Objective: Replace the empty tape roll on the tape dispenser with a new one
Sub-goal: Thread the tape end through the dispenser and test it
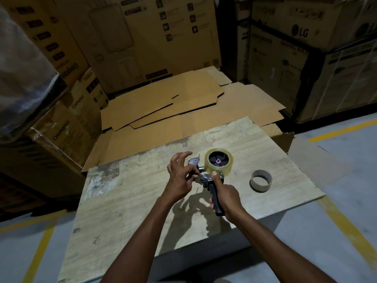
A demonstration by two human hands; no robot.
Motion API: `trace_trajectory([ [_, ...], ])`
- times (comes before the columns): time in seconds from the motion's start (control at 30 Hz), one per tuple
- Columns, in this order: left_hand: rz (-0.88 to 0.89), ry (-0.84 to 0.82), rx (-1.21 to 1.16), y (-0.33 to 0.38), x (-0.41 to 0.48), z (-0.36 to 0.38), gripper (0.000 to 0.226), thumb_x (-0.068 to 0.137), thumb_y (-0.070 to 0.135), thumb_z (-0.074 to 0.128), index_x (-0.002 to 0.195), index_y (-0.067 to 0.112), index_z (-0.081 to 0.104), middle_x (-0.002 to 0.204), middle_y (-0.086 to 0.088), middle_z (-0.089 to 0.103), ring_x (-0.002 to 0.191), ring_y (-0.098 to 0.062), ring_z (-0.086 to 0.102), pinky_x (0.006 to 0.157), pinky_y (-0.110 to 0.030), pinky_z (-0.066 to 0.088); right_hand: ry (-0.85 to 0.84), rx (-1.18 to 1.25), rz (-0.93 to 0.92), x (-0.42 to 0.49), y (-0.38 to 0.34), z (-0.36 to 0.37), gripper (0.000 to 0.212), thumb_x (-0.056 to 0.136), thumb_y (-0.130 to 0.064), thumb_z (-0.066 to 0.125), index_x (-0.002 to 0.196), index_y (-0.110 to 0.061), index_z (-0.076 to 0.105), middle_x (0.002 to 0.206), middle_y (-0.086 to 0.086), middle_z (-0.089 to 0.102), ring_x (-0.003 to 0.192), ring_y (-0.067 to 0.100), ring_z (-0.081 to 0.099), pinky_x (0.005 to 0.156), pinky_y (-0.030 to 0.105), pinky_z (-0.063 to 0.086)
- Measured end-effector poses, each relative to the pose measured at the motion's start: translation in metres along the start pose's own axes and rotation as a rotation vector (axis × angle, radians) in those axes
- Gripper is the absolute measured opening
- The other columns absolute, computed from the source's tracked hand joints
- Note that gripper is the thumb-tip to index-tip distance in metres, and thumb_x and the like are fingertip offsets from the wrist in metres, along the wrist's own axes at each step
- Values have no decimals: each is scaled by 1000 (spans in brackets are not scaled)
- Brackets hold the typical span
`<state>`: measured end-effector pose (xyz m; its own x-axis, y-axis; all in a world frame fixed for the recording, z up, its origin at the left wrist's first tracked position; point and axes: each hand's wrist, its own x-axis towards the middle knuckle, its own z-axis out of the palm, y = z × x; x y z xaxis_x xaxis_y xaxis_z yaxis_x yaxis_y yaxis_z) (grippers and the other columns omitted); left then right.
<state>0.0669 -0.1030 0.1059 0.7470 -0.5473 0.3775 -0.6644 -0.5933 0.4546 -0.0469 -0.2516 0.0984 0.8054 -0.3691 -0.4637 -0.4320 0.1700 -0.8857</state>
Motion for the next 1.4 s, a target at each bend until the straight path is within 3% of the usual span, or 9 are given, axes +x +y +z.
trace_trajectory([
  [0.33, 4, 6, -22, -4, -1, -4, 20, 82, 9, 80, 86, 25, 69, 154, 8, 39, 147, -19, 19, 104, -43, 21, 27, 21, -5, 8, 1, 6, 93, 94, -76, 47, 86, 13, 71, 58, 14, 67, 50, 29, 64, 52, 36, 52],
  [0.63, -11, -24, -99, -2, -9, -1, 13, 83, 20, 81, 84, 27, 71, 156, 12, 37, 149, -18, 17, 109, -44, 18, 39, 70, 12, 14, 5, 6, 86, 94, -77, 48, 91, 6, 73, 61, 15, 68, 52, 30, 64, 54, 39, 53],
  [0.83, -106, 49, -92, -17, -13, -5, 17, 87, 22, 78, 101, 26, 69, 157, 9, 39, 148, -19, 19, 107, -47, 19, 65, 68, 23, 15, 7, -1, 84, 96, -74, 46, 91, 6, 69, 59, 14, 64, 47, 25, 60, 44, 29, 47],
  [1.07, -235, 56, -145, -35, -23, 1, 38, 98, 25, 67, 135, 28, 59, 164, 11, 29, 153, -14, 11, 114, -46, 9, 45, 116, 98, 24, 26, 2, 80, 95, -69, 51, 98, 9, 71, 63, 16, 64, 53, 28, 59, 52, 35, 50],
  [1.3, -266, 25, -187, -46, -31, 4, 33, 99, 27, 66, 132, 29, 61, 152, 9, 46, 148, -6, 18, 114, -51, 18, -27, 74, 170, 19, 32, 11, 73, 98, -63, 49, 102, 5, 74, 66, 17, 65, 52, 27, 60, 48, 32, 49],
  [1.4, -242, 36, -161, -50, -24, 0, 29, 100, 29, 64, 129, 30, 63, 153, 9, 45, 149, -11, 17, 111, -47, 17, -33, 7, 152, 19, 30, 14, 78, 97, -63, 51, 97, 12, 73, 64, 18, 65, 50, 27, 60, 45, 29, 48],
])
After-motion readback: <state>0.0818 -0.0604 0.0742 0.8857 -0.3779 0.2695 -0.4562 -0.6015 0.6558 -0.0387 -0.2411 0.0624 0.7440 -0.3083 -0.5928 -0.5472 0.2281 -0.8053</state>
